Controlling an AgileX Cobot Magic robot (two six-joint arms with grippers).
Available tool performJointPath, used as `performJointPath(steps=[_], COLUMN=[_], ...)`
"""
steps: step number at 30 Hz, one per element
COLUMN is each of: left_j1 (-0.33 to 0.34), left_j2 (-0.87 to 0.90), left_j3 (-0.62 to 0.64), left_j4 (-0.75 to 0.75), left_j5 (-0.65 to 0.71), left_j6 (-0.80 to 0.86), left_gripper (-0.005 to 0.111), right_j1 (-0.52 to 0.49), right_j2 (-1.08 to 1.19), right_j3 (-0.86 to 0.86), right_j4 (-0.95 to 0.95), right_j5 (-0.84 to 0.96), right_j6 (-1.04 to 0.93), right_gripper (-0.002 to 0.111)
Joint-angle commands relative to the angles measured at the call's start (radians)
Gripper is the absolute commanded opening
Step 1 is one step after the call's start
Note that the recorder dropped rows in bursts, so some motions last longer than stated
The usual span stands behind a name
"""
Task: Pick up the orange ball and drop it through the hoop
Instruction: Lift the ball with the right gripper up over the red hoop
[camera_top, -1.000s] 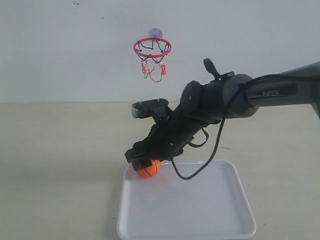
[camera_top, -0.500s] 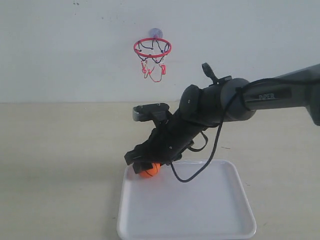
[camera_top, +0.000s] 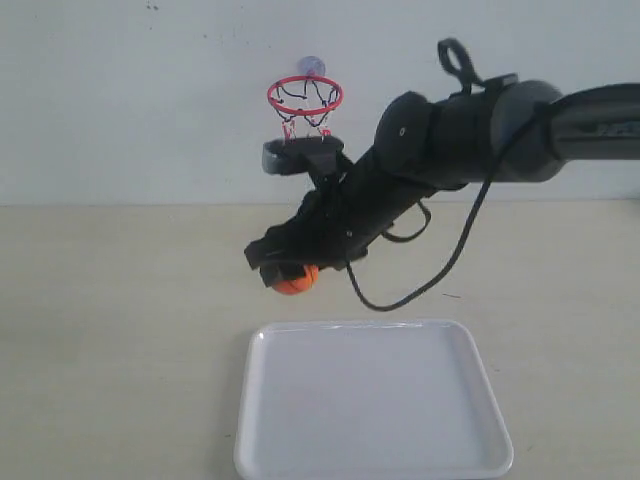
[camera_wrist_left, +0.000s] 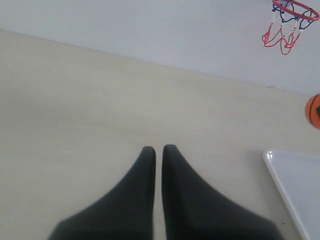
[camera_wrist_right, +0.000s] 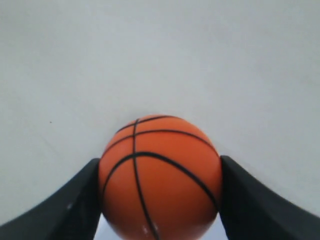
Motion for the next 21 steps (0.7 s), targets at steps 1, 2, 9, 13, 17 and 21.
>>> performJointPath(steps=[1, 2, 9, 13, 17, 21], left_j1=[0.003, 0.003, 0.003, 0.003, 0.003, 0.003], left_j2=[-0.003, -0.003, -0.003, -0.003, -0.003, -0.003], left_j3=[0.004, 0.004, 0.004, 0.004, 0.004, 0.004], left_j4=[0.001, 0.001, 0.001, 0.001, 0.001, 0.001], left_j5=[-0.004, -0.004, -0.004, -0.004, -0.004, -0.004], left_j6=[-0.006, -0.006, -0.006, -0.006, -0.006, -0.006], left_gripper=[0.004, 0.004, 0.004, 0.004, 0.004, 0.004], right_j1=[-0.02, -0.033, -0.158, -0.217, -0.22, -0.22], right_j2=[-0.106, -0.127, -0.212, -0.216, -0.176, -0.058], right_j3=[-0.002, -0.002, -0.002, -0.002, -0.057, -0.227], right_j4=[-0.046, -0.046, 0.043, 0.106, 0.147, 0.159], right_j5=[-0.022, -0.027, -0.071, -0.184, -0.31, -0.281], right_j6=[-0.002, -0.002, 0.022, 0.02, 0.014, 0.011], right_gripper=[0.0, 0.0, 0.0, 0.0, 0.0, 0.0])
